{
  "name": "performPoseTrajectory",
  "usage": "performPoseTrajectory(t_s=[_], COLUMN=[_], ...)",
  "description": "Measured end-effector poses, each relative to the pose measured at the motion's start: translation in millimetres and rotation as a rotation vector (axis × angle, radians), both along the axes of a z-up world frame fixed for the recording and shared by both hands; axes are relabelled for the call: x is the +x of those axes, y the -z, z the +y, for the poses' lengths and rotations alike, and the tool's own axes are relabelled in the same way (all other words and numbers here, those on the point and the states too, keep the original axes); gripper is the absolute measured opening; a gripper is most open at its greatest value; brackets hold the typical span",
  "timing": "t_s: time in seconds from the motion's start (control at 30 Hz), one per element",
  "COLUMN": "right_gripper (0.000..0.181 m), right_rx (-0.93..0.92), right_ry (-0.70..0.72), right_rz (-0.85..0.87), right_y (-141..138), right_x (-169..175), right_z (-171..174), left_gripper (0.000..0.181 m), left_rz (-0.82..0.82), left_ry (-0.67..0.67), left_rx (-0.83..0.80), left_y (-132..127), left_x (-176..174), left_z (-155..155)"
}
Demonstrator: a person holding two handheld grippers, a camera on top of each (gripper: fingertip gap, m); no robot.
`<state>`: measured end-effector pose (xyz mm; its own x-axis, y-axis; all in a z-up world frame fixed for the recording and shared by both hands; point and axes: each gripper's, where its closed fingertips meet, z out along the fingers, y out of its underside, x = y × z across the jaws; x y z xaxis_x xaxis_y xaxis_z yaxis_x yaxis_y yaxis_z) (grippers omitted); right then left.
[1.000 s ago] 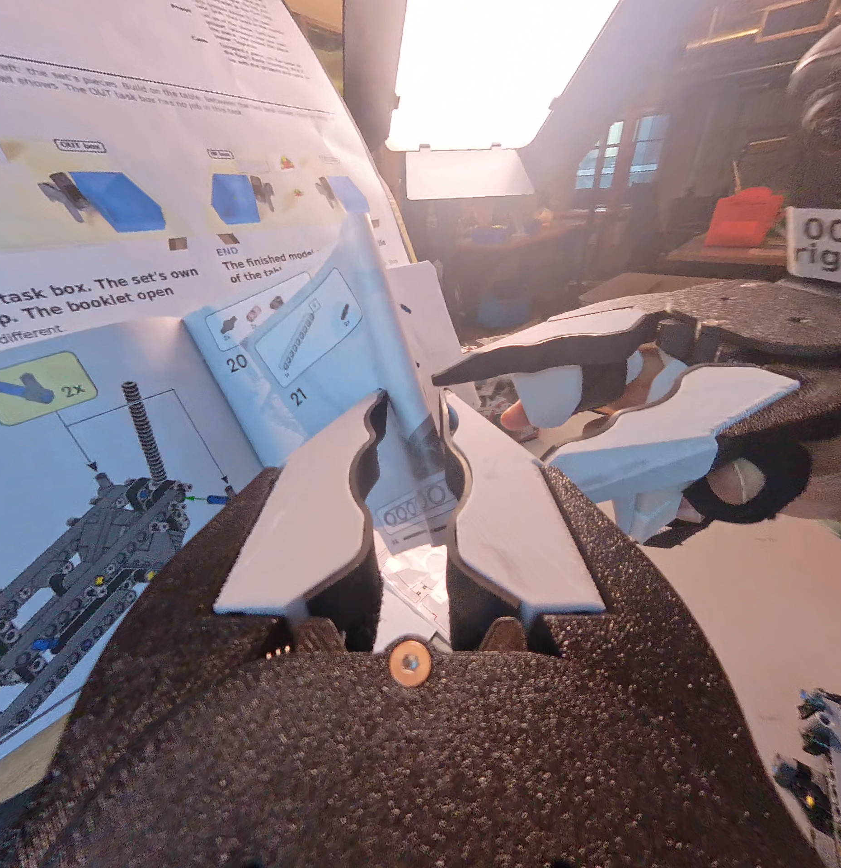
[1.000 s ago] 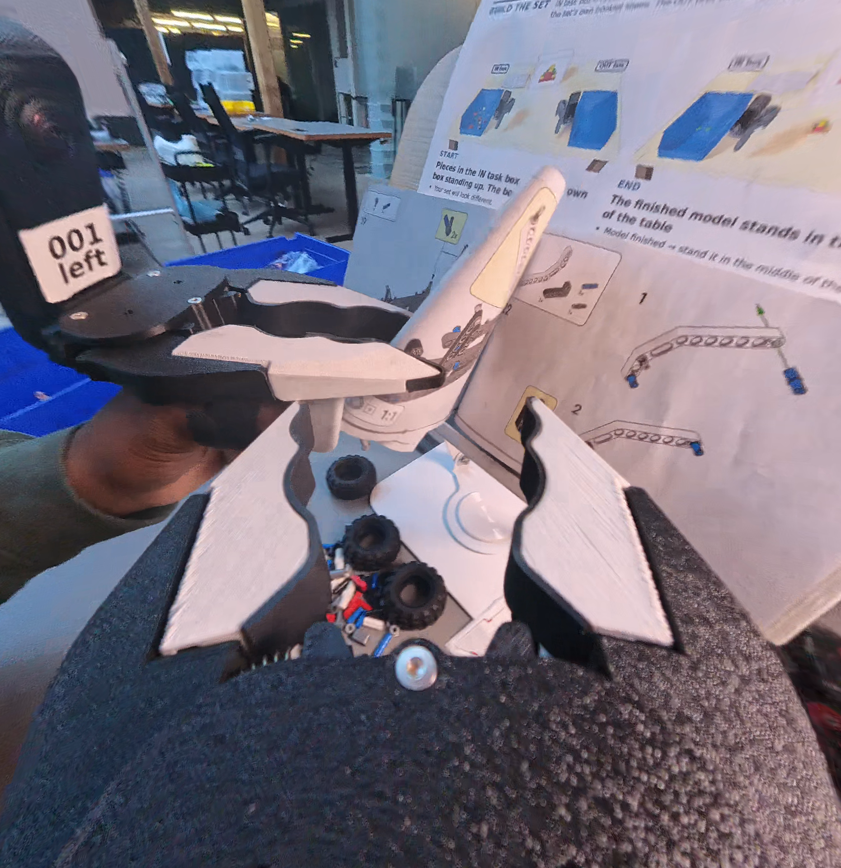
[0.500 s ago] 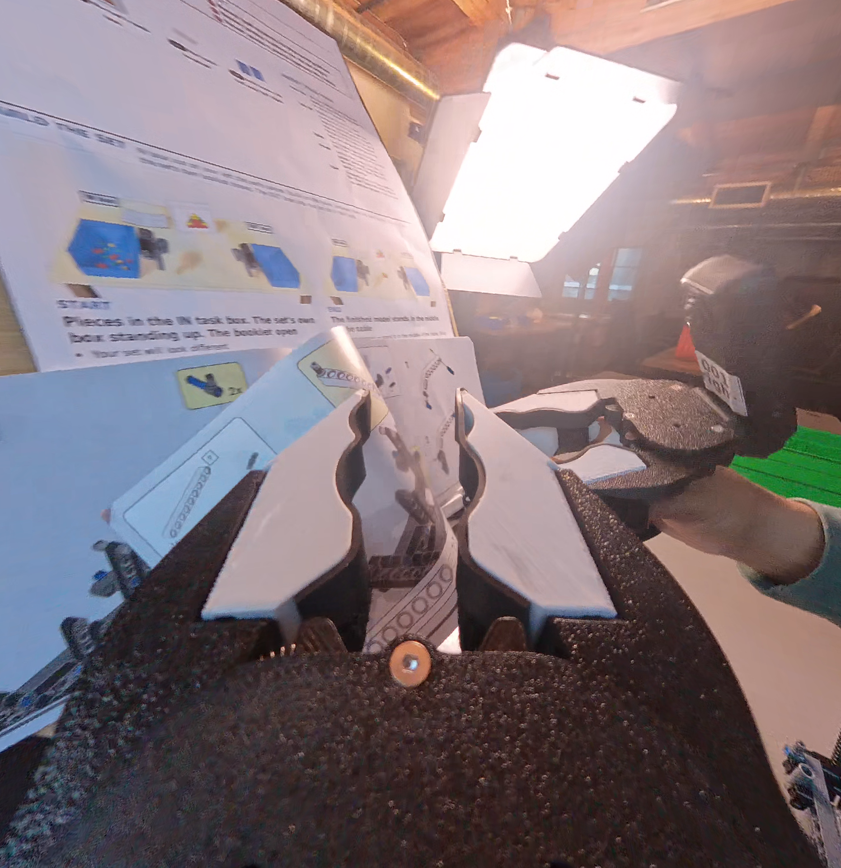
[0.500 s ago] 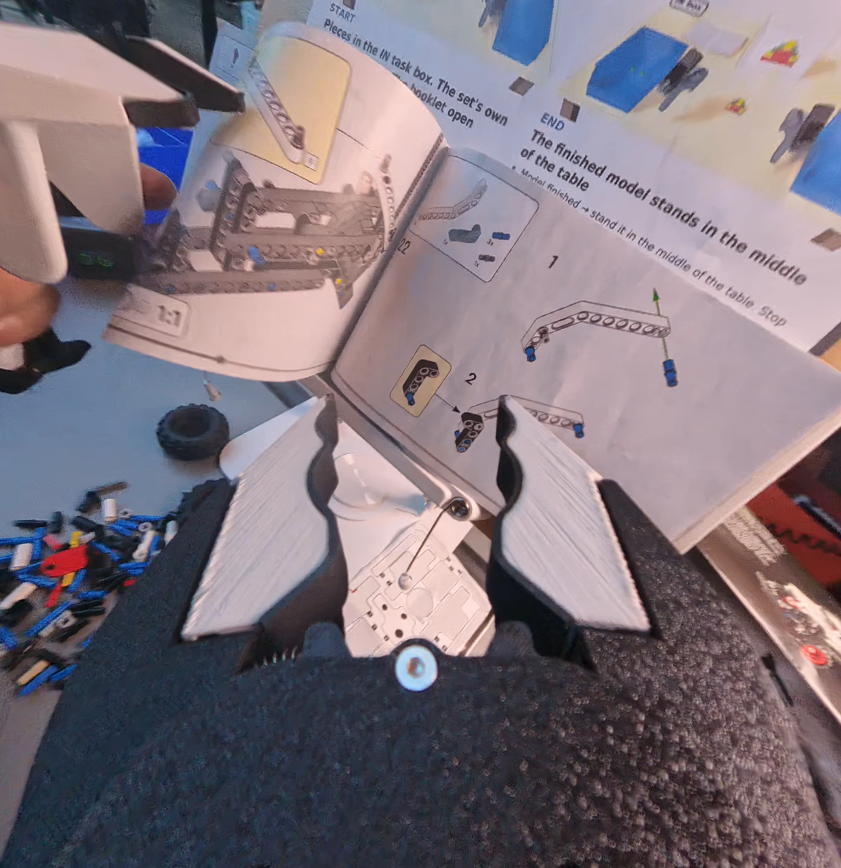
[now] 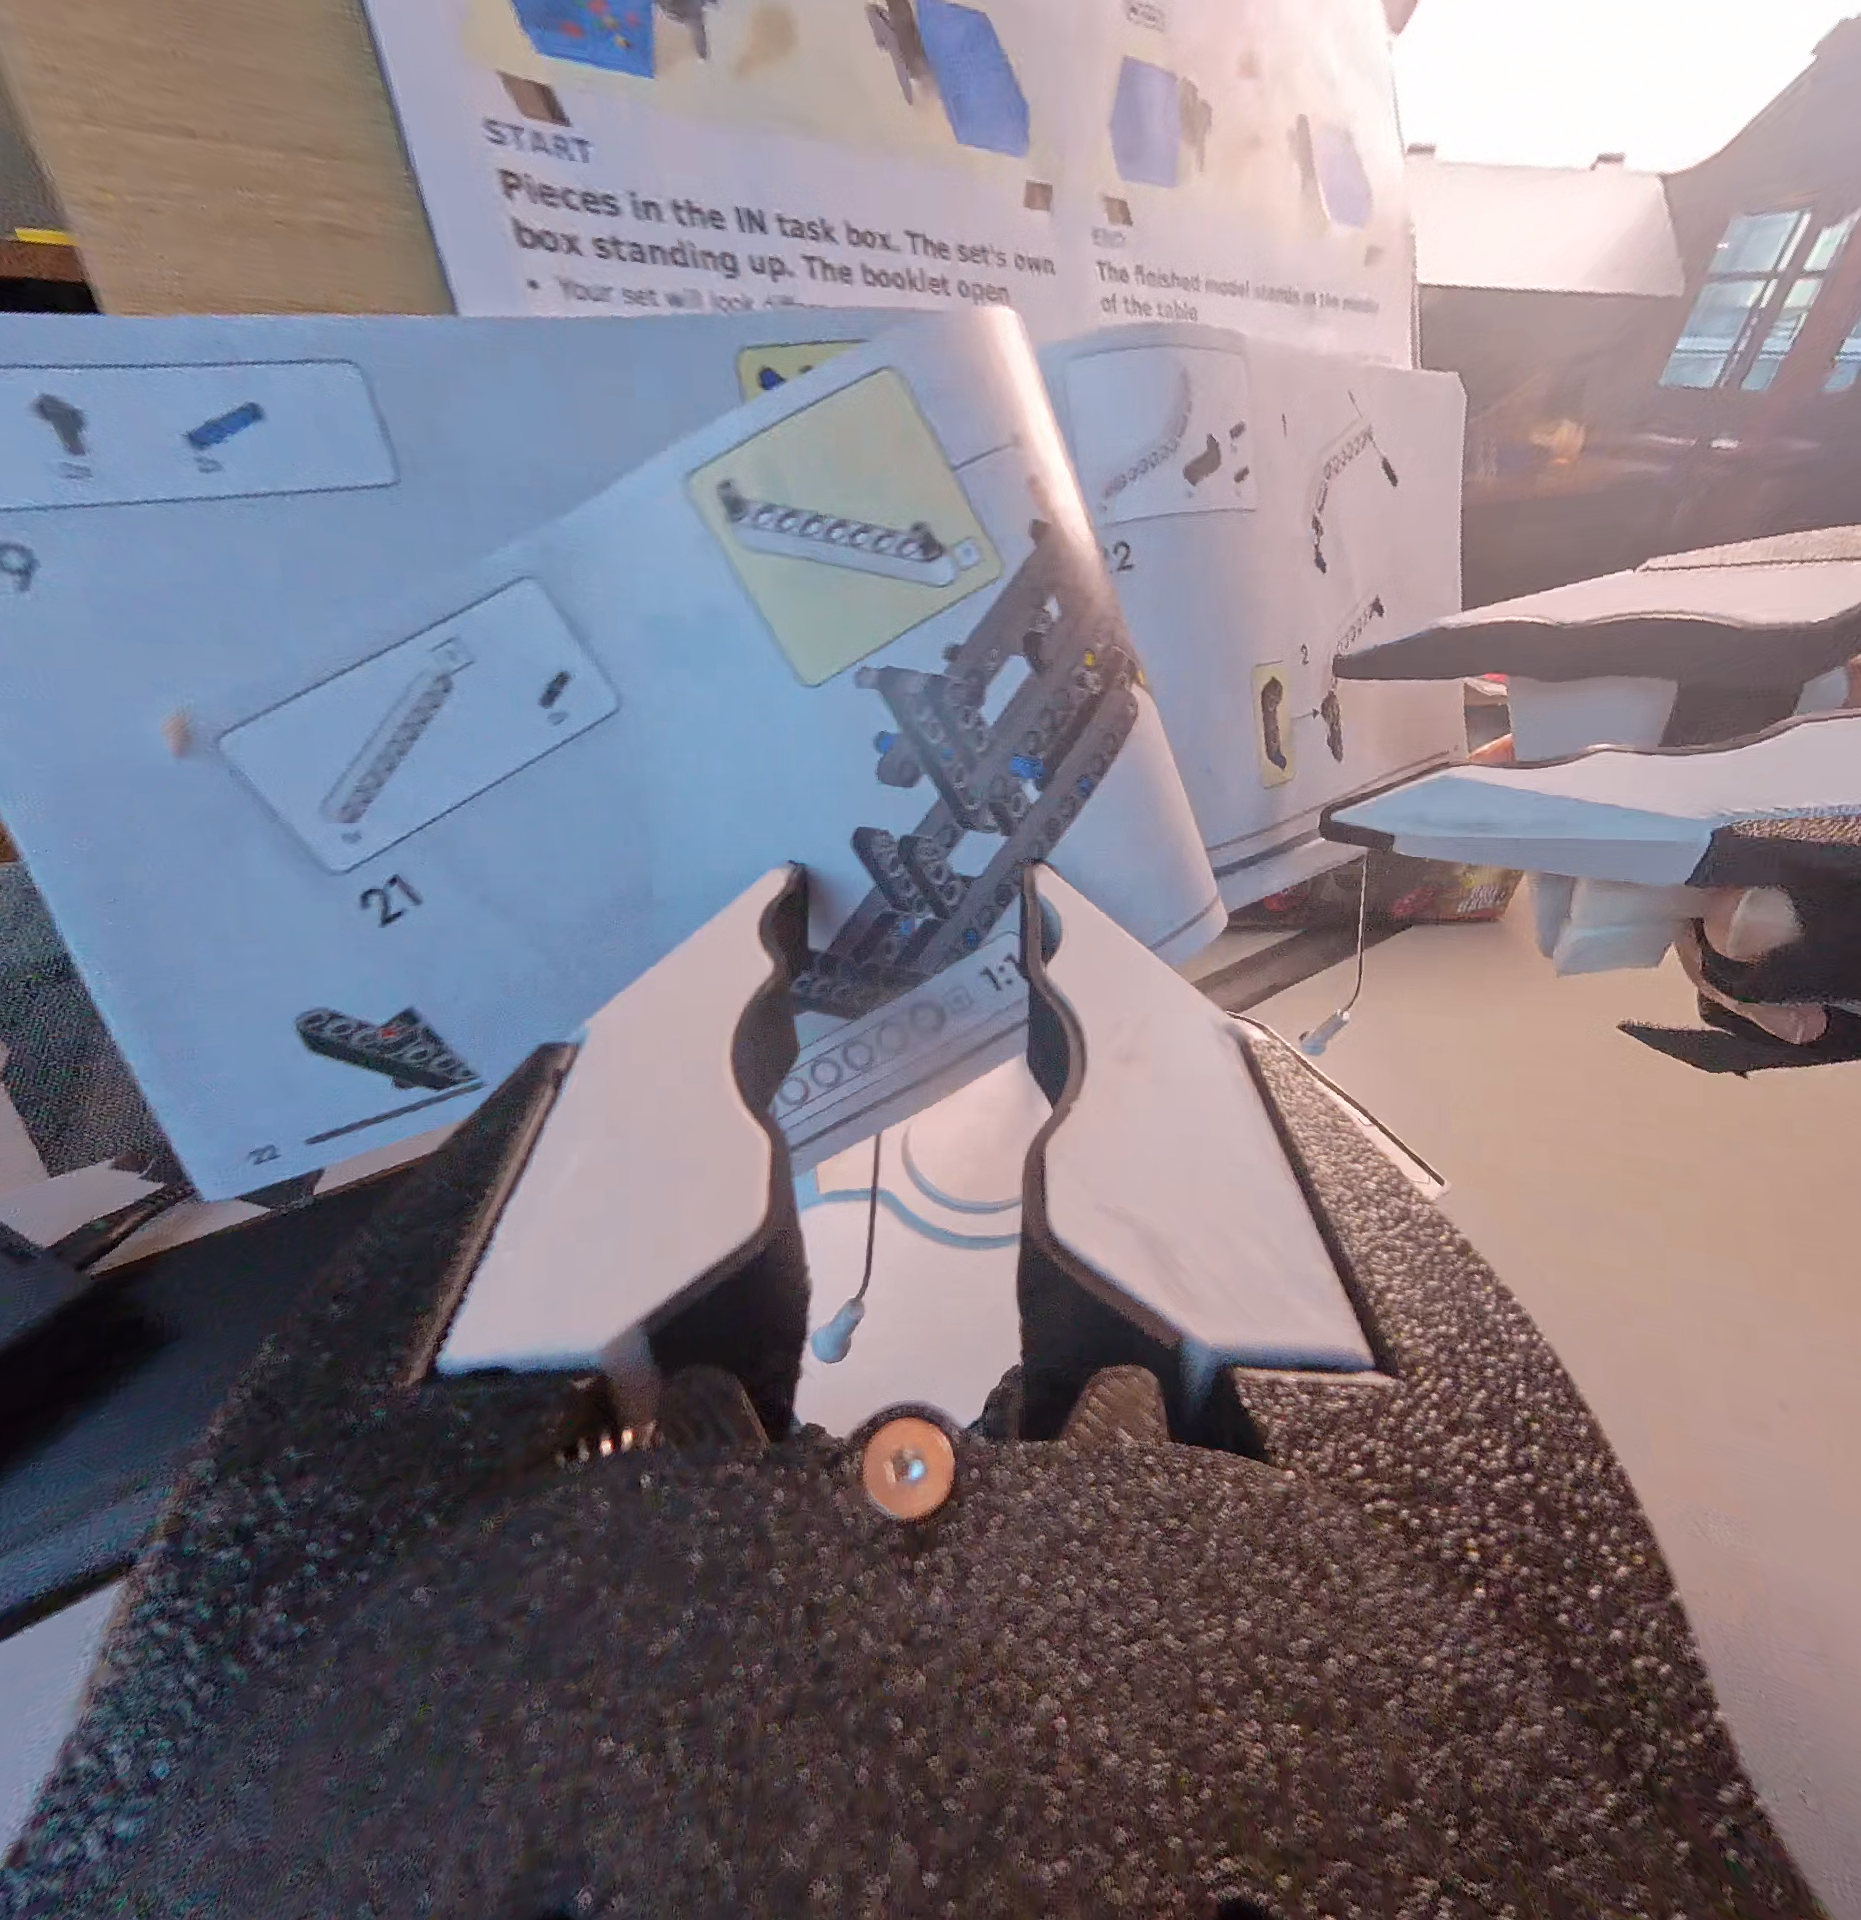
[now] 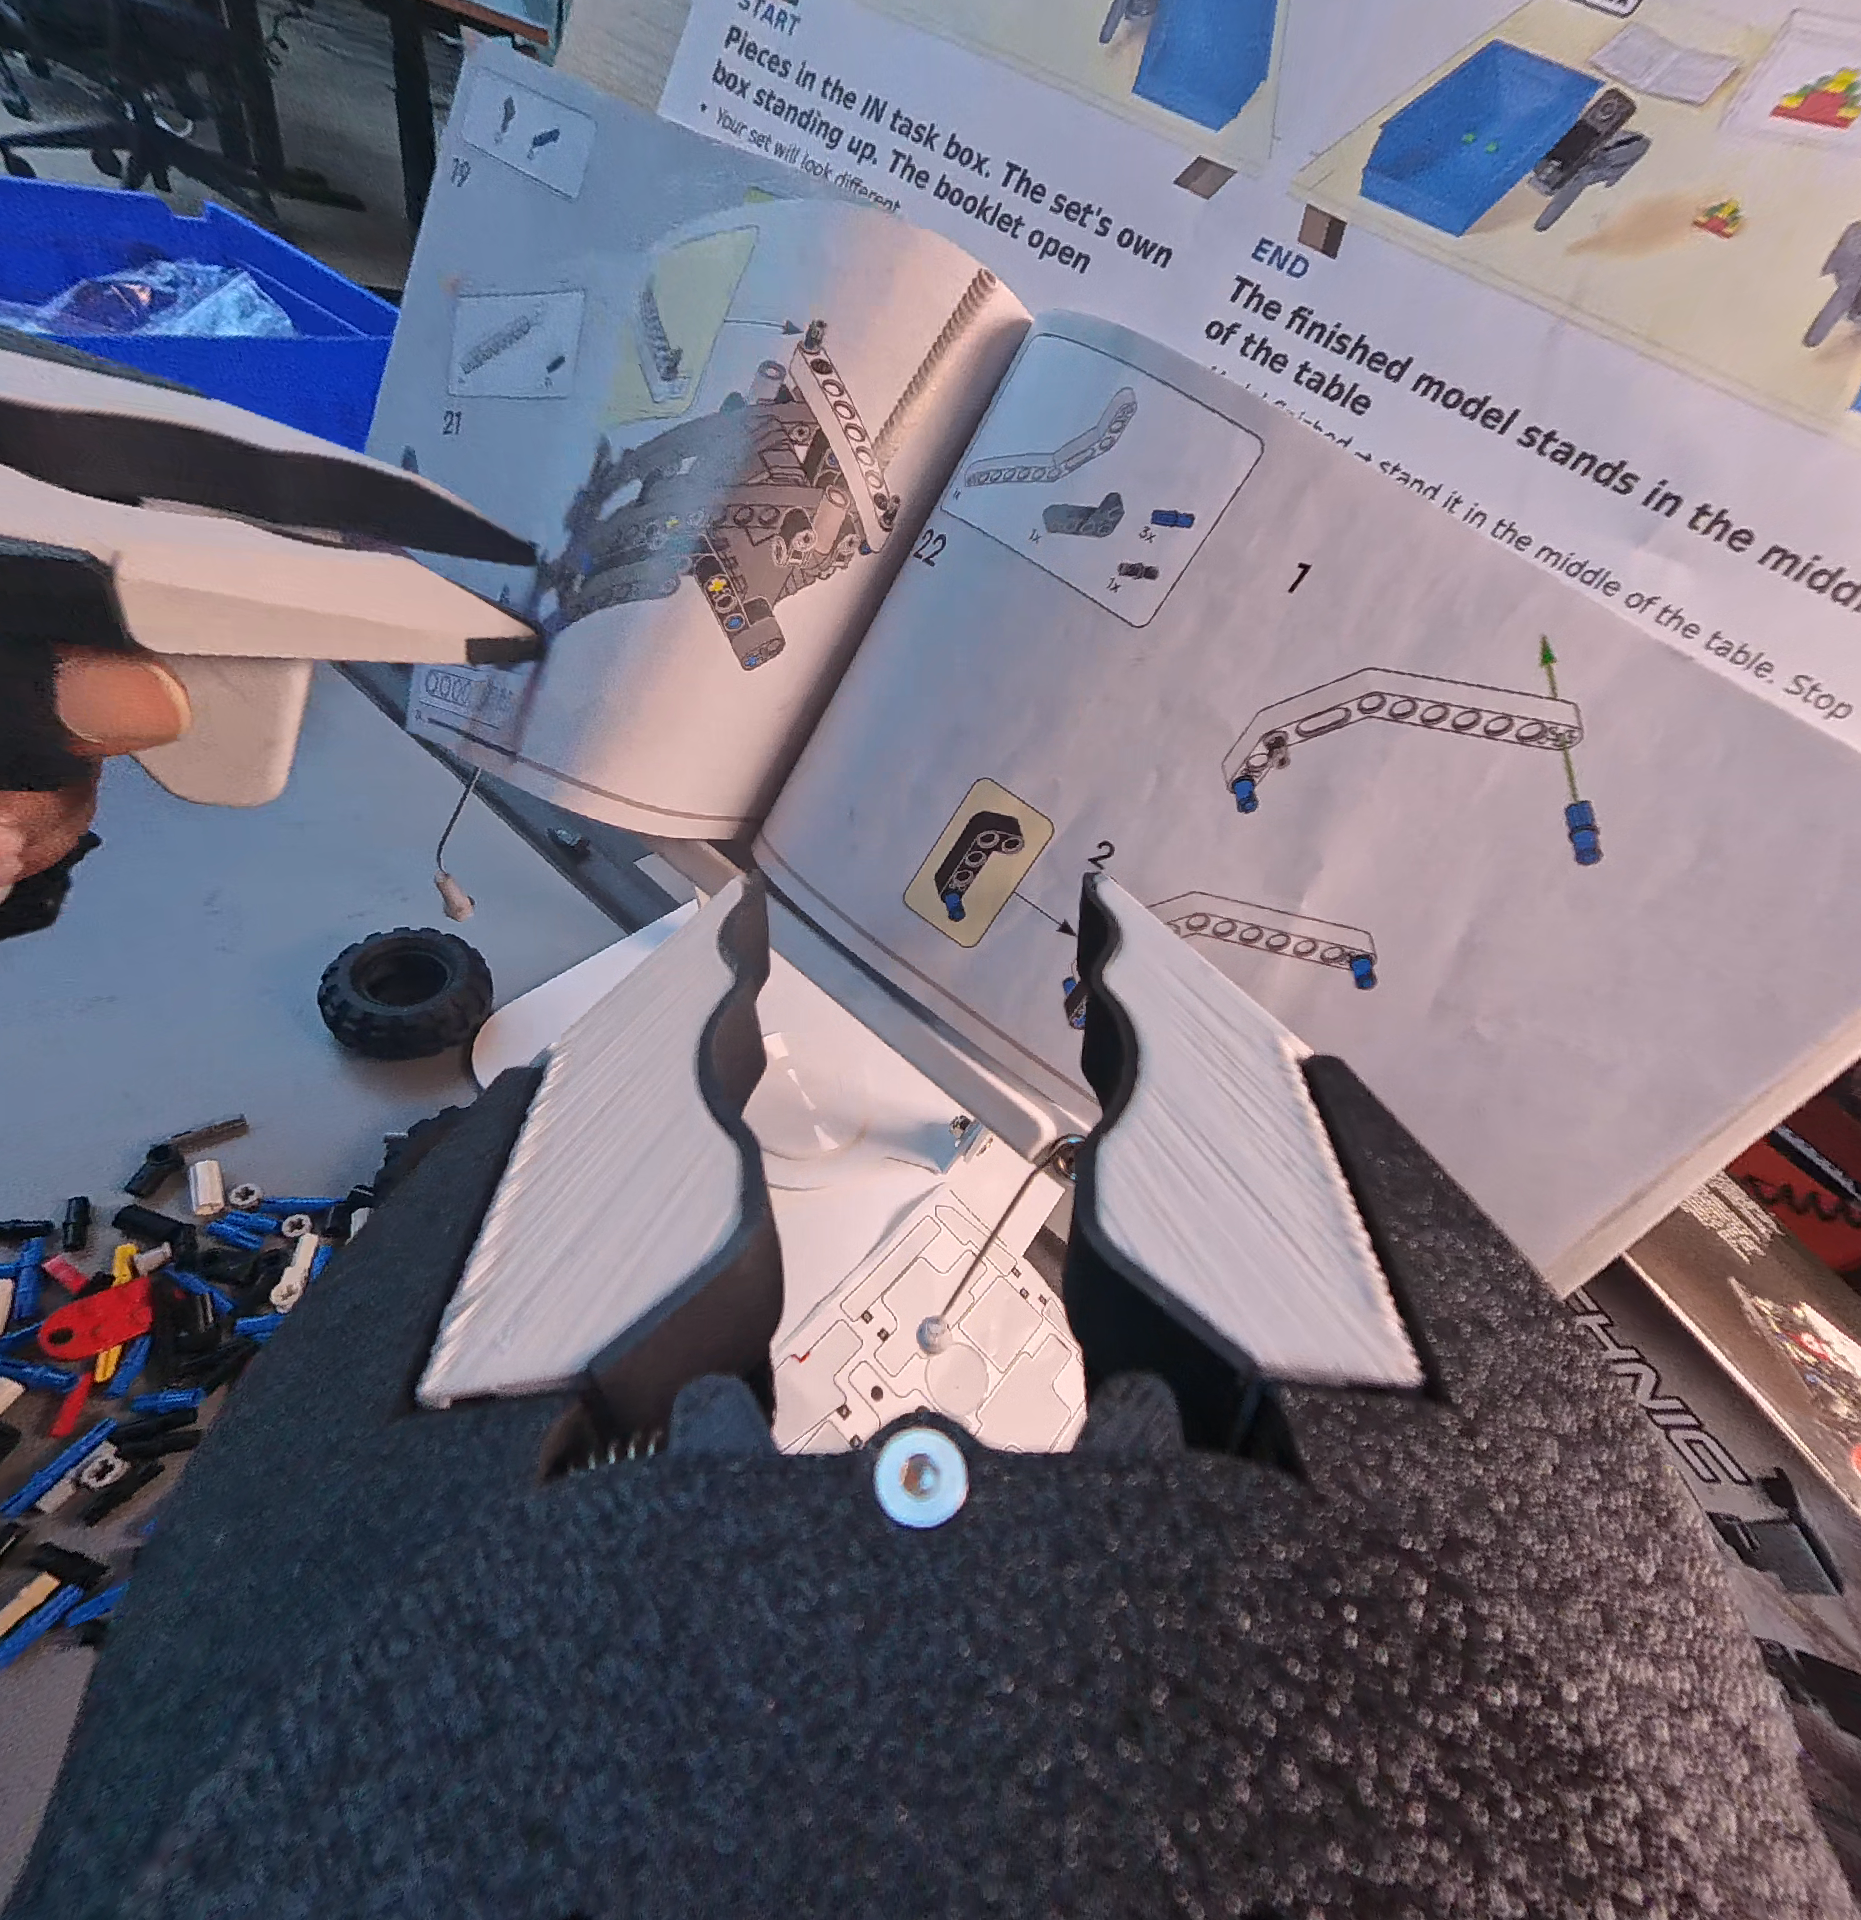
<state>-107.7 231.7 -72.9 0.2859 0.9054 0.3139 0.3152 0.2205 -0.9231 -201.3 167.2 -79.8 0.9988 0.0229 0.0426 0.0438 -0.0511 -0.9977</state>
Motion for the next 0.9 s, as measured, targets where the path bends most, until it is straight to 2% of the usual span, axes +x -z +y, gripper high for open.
performPoseTrajectory(t_s=[0.03,0.1,0.13,0.23,0.3,0.4,0.47,0.5,0.6,0.7,0.8,0.9], right_gripper=[0.060,0.063,0.065,0.073,0.086,0.108,0.111,0.102,0.039,0.016,0.013,0.020], right_rx=[0.005,0.016,0.021,0.030,0.041,0.134,0.216,0.260,0.297,0.237,0.178,0.094], right_ry=[-0.004,-0.014,-0.018,-0.035,-0.055,-0.035,0.003,0.029,0.077,0.110,0.164,0.233], right_rz=[-0.003,-0.011,-0.015,-0.023,-0.027,-0.050,-0.049,-0.046,0.016,0.029,0.042,0.094], right_y=[0,1,2,5,8,13,12,9,-8,-12,-11,-13], right_x=[1,3,4,6,4,-4,-11,-14,-11,-3,9,24], right_z=[-2,-6,-8,-13,-17,-19,-14,-10,0,13,29,48], left_gripper=[0.032,0.004,0.000,0.000,0.000,0.000,0.000,0.000,0.000,0.010,0.024,0.027], left_rz=[0.002,-0.039,-0.061,-0.091,-0.108,-0.123,-0.131,-0.134,-0.132,-0.131,-0.150,-0.155], left_ry=[0.024,0.129,0.155,0.199,0.234,0.281,0.312,0.325,0.352,0.342,0.274,0.248], left_rx=[-0.012,-0.021,-0.020,-0.017,-0.016,-0.019,-0.029,-0.031,-0.003,0.097,0.134,0.086], left_y=[2,3,2,-3,-6,-11,-14,-15,-27,-50,-57,-43], left_x=[7,25,30,40,49,62,72,76,83,78,59,50], left_z=[4,11,14,20,24,30,34,36,33,18,10,14])
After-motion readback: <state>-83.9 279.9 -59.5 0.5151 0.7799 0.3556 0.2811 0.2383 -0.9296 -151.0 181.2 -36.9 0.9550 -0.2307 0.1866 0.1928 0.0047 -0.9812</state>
